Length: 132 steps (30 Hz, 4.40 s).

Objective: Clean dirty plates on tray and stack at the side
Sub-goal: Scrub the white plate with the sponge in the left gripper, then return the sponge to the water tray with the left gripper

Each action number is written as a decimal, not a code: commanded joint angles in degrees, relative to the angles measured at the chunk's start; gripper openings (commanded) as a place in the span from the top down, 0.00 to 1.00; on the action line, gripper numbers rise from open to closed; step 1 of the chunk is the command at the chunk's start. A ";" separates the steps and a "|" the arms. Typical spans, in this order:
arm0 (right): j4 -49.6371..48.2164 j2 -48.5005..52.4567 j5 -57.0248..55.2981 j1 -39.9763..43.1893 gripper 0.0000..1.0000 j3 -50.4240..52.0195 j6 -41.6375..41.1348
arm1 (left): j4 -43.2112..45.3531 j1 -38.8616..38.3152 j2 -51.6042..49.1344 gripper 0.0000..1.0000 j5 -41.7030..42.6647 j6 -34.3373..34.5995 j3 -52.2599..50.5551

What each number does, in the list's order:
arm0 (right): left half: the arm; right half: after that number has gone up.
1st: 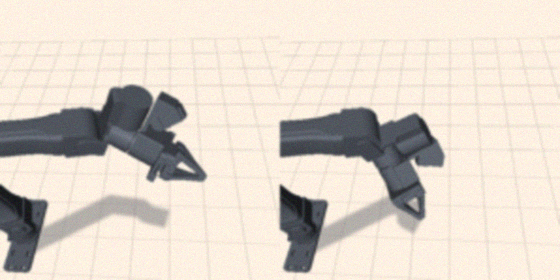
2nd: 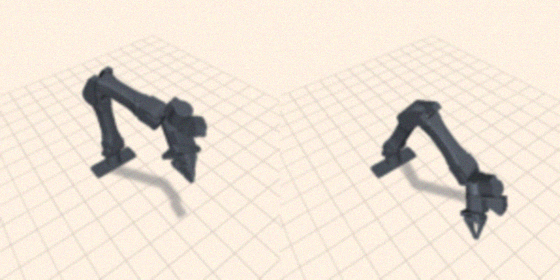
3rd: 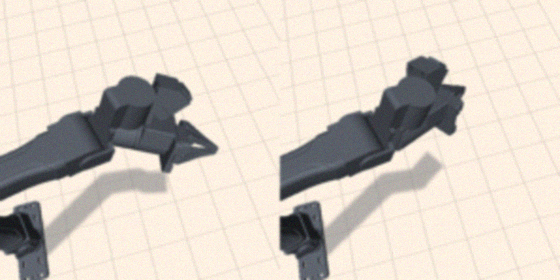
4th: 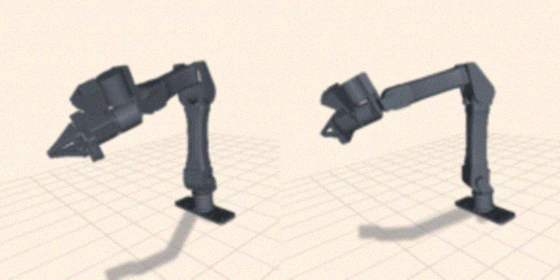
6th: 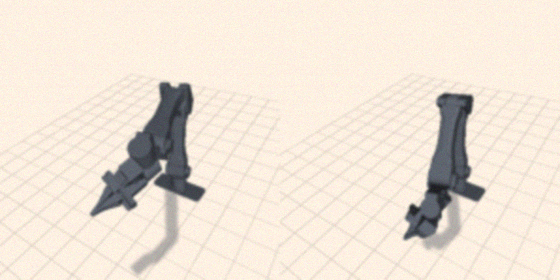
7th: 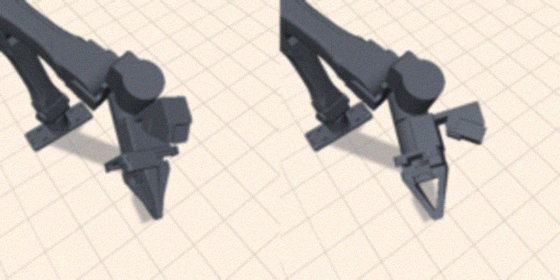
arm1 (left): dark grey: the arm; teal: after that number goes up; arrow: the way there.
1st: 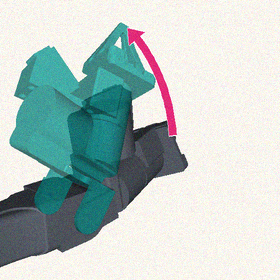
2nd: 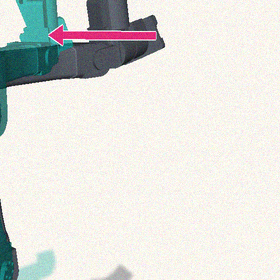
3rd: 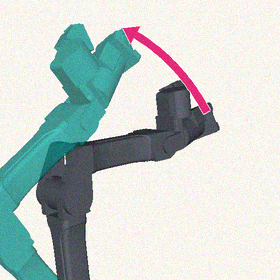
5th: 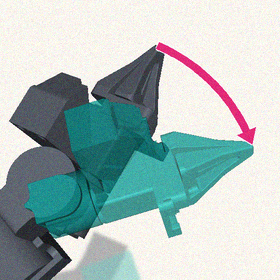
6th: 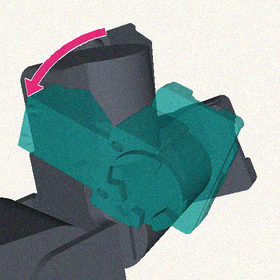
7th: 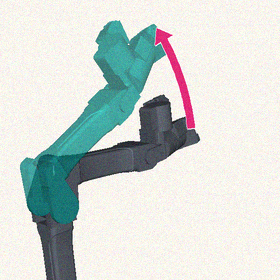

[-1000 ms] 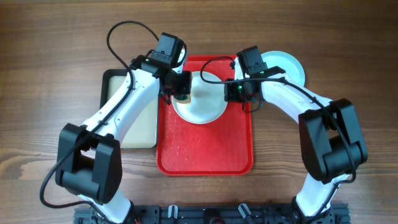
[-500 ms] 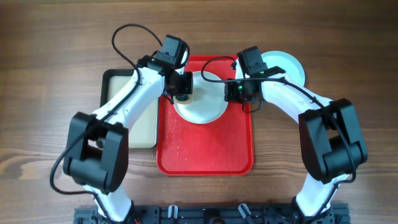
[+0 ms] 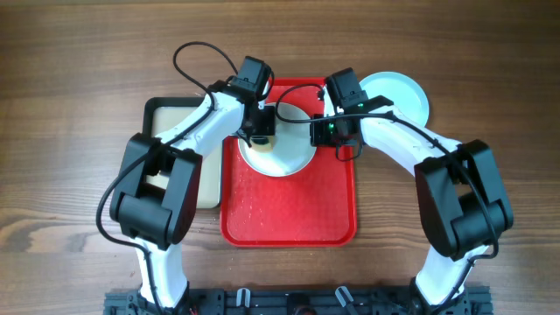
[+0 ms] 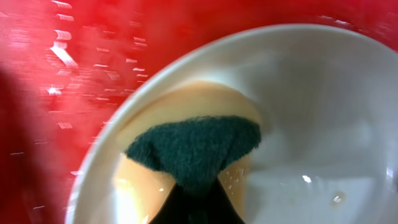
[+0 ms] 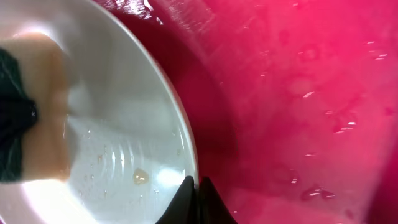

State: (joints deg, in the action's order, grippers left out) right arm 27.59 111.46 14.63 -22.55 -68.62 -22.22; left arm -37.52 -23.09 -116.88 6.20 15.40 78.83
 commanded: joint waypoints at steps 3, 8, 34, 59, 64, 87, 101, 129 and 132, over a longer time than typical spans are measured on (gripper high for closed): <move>-0.13 -1.05 -0.35 -0.44 0.96 0.39 1.07 | 0.48 -0.90 -0.35 0.96 19.54 -0.13 1.90; -0.15 -1.05 -0.57 -0.44 0.96 0.39 1.07 | -2.95 1.38 10.97 0.96 8.55 -0.13 2.75; -0.33 -1.05 -0.55 -0.44 0.95 0.39 1.09 | -1.05 7.63 18.62 0.96 10.25 0.85 -3.15; -0.20 -1.05 -0.52 -0.44 0.80 0.39 1.07 | 3.28 25.51 16.85 0.00 -5.22 -13.27 -15.93; -0.35 -1.05 -0.55 -0.44 0.79 0.39 1.18 | 3.28 25.51 16.85 0.00 -5.22 -13.27 -15.93; -0.46 -1.05 -0.59 -0.44 0.76 0.39 1.20 | 3.28 25.51 16.85 0.00 -5.22 -13.27 -15.93; -0.59 -1.05 -0.57 -0.44 0.77 0.39 1.18 | 3.28 25.51 16.85 0.00 -5.22 -13.27 -15.93; -0.59 -1.05 -0.55 -0.44 0.75 0.39 1.20 | 3.28 25.51 16.85 0.00 -5.22 -13.27 -15.93; -0.59 -1.05 -0.55 -0.44 0.75 0.39 1.22 | 3.28 25.51 16.85 0.00 -5.22 -13.27 -15.93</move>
State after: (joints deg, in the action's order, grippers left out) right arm 27.31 111.42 13.47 -22.59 -68.62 -21.76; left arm -34.44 2.07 -99.77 0.71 2.22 62.89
